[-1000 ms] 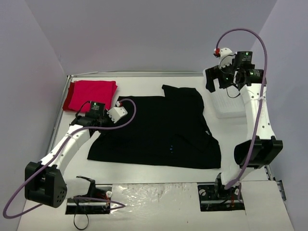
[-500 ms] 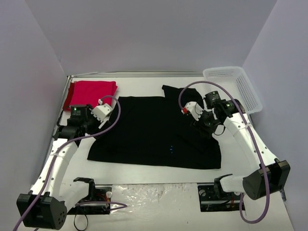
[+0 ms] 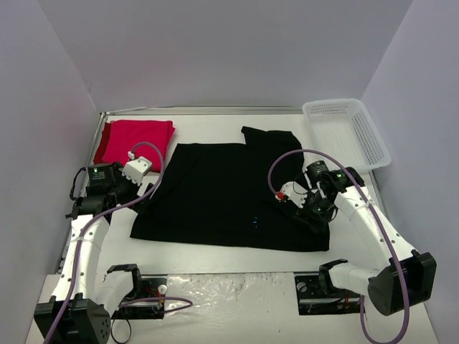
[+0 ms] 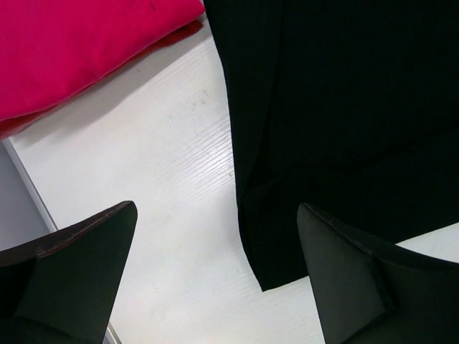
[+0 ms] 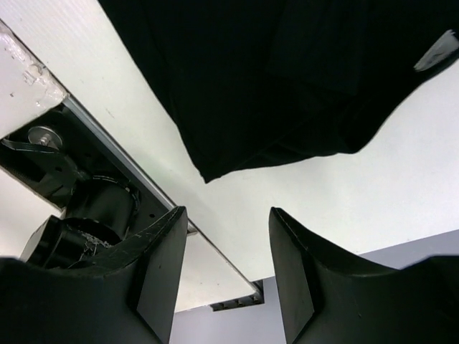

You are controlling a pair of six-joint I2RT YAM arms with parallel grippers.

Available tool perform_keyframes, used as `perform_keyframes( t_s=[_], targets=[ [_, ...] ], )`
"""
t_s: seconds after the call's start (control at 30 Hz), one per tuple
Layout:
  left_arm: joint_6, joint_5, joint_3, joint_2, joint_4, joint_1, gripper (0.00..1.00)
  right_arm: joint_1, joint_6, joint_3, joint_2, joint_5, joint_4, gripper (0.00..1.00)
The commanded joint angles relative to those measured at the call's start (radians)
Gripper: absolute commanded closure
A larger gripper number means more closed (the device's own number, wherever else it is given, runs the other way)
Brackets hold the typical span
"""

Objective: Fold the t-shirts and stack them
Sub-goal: Fold the flattened tshirt in 1/3 of the way

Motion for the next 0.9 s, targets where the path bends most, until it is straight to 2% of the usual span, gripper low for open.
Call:
perform_keyframes(
  t_s=[0.0,0.37,0.87],
  targets=[
    [-0.011,0.046,0.005,-0.001,0.003,0.007,0.06,0.001,-0.010,-0.032,0.017,0.019,-0.011,0.54],
    [-0.022,0.018,-0.005,0.010,0.020,0.007,0.06,0.012,0.018,-0.017,0.209,0.008,0.081,0.55],
    [-0.019,0.029,-0.009,0.005,0.020,0.007,0.06,0.015,0.038,-0.006,0.365,0.010,0.157,0.58]
  ],
)
